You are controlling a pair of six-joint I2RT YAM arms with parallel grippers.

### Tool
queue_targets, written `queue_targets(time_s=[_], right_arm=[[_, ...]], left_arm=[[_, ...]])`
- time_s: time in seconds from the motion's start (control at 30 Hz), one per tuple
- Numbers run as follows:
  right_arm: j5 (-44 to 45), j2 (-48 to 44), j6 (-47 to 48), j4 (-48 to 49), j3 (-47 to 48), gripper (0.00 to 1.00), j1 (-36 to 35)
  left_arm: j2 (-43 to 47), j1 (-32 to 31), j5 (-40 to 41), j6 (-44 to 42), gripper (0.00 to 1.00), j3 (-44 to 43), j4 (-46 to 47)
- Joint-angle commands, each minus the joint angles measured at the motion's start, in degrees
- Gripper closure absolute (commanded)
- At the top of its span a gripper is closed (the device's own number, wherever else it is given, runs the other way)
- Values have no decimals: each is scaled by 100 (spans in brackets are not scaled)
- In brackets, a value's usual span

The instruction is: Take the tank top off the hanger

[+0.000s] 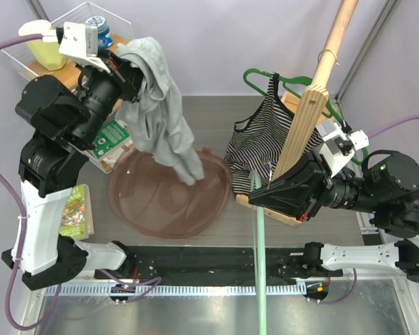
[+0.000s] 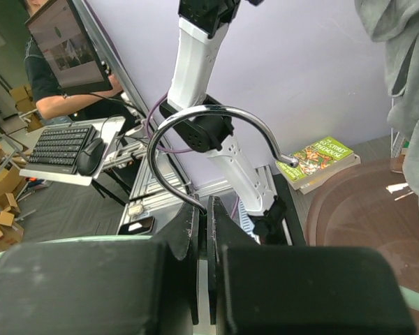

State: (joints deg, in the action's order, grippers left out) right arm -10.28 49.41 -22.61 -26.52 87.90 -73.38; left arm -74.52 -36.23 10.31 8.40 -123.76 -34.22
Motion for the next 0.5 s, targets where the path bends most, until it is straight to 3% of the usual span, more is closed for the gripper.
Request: queue_targets(time_s=[0.0, 0.27, 0.47], right_arm=[[-149, 51, 152, 86, 307, 99, 0], [105, 253, 55, 33, 447, 99, 0], [605, 561, 37, 226, 597, 99, 0]], left_arm=[[471, 81, 183, -129, 100, 956, 186], [1641, 441, -274, 1240, 100, 4276, 925], [2275, 564, -398, 1717, 100, 5274, 330]])
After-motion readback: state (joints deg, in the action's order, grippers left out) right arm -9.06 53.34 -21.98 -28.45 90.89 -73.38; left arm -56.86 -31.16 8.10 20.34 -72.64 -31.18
